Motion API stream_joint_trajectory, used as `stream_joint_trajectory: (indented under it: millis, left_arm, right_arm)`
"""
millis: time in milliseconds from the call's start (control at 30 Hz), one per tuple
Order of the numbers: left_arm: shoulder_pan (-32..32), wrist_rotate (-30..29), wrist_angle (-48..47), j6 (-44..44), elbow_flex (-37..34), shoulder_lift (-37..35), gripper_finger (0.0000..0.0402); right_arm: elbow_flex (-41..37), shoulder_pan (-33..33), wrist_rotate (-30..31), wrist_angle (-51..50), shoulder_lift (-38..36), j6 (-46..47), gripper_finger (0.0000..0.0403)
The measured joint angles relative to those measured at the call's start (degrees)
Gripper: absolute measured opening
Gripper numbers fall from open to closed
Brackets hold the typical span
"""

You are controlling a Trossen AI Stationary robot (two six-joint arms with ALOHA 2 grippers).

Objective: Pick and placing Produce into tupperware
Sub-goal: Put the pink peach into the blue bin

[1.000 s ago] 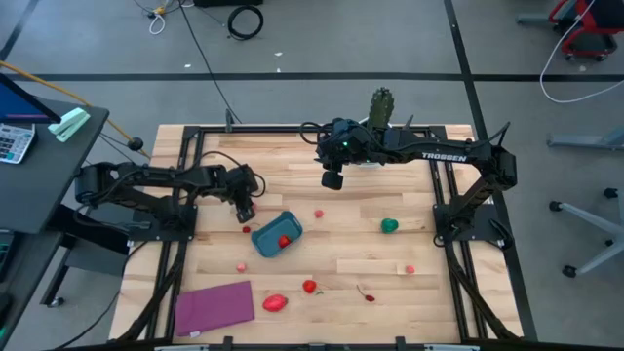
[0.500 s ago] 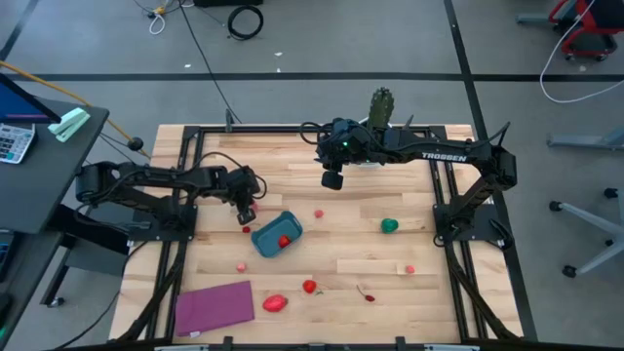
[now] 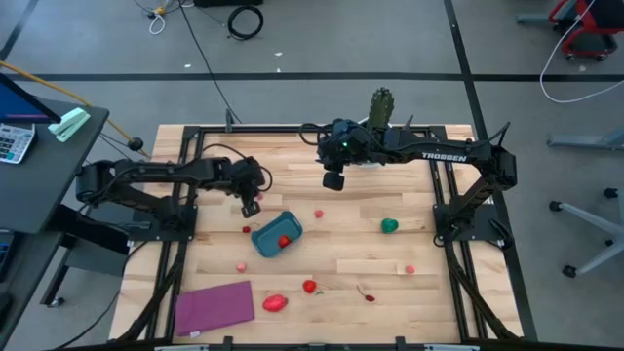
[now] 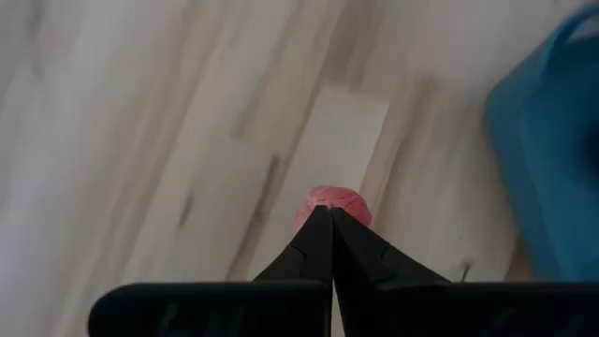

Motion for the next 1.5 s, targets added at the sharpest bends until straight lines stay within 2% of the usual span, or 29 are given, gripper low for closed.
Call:
stream_joint_trajectory:
  millis: [100, 267, 433, 600, 867, 1033, 1233, 1500]
  left_arm:
    - [-1.5, 0.2, -0.6, 1.2, 3.2, 0.0, 0.0003]
    - [-5.7, 5.1, -1.5, 5.3, 6.3, 0.0, 0.0002]
    - [-11.4, 8.0, -2.4, 10.4, 6.5, 0.0, 0.0002]
    - [-16.5, 8.5, -2.1, 16.1, 6.5, 0.0, 0.0002]
    - [-19.9, 8.4, -2.3, 15.2, 6.5, 0.1, 0.0002]
    - [-20.9, 8.3, -0.9, 10.1, 6.5, 5.4, 0.0003]
    - [-22.9, 8.5, 3.5, 9.8, 6.5, 13.0, 0.0005]
    - [-23.3, 8.2, 5.8, 6.0, 6.5, 15.5, 0.0012]
  right_arm:
    - [0.0, 0.0, 0.0, -0.5, 0.0, 0.0, 0.0116]
    - [0.0, 0.0, 0.0, -1.7, 0.0, 0.0, 0.0116]
    - [0.0, 0.0, 0.0, -2.0, 0.0, 0.0, 0.0116]
    - [0.0, 0.0, 0.0, -2.0, 0.0, 0.0, 0.0116]
    - [0.0, 0.0, 0.0, -2.0, 0.0, 0.0, 0.0116]
    - [0.0, 0.0, 0.0, -1.9, 0.0, 0.0, 0.0116]
    - [0.0, 0.0, 0.0, -2.0, 0.0, 1.0, 0.0116]
    - [0.0, 0.0, 0.0, -2.2, 0.0, 2.8, 0.0116]
